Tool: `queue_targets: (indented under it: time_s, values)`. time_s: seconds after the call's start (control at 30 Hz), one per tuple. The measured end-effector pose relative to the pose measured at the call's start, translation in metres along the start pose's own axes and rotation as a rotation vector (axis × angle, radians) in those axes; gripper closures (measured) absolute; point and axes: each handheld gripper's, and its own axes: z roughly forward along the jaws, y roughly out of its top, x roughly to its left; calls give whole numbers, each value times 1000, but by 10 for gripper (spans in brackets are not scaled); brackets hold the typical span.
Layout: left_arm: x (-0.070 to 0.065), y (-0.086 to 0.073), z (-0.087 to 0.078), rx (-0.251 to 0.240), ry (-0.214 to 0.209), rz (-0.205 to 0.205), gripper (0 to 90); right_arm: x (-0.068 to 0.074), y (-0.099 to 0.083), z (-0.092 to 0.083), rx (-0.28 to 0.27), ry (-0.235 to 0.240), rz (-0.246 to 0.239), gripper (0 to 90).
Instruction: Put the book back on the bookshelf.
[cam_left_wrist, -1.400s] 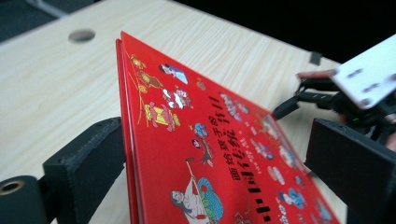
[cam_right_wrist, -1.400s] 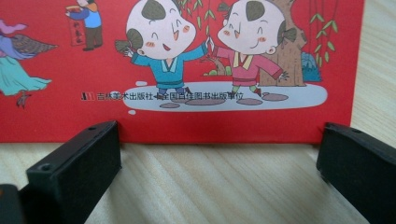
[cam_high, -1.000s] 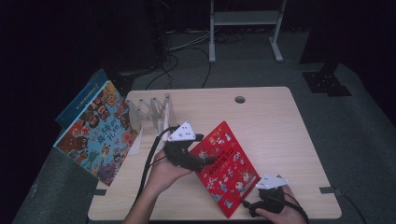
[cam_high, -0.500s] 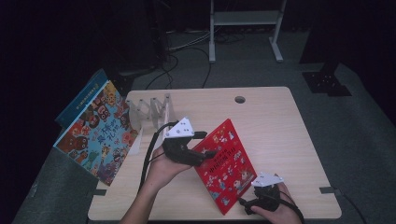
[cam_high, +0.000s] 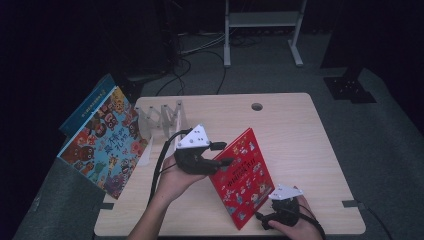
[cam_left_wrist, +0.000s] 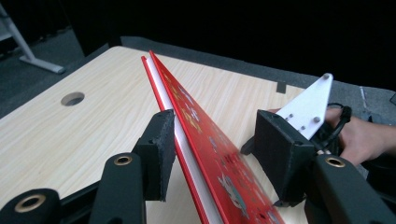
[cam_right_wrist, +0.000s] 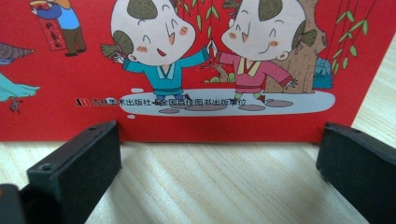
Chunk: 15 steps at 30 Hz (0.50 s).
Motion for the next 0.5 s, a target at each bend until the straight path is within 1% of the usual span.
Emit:
queue_targets:
  time_s: [0.1, 0.13, 0.23, 0.33, 0.5]
  values:
    - [-6, 4, 1, -4, -9, 28, 478, 0, 0, 0, 1, 1, 0, 0]
    - [-6, 4, 1, -4, -9, 28, 471, 0, 0, 0, 1, 1, 0, 0]
    - [-11, 6, 1, -7, -13, 49, 456, 0, 0, 0, 0, 1, 0, 0]
    - [-12, 7, 1, -7, -9, 56, 464, 0, 0, 0, 0, 0, 2, 0]
    - [-15, 10, 1, -16, -25, 64, 504, 0, 0, 0, 0, 1, 2, 0]
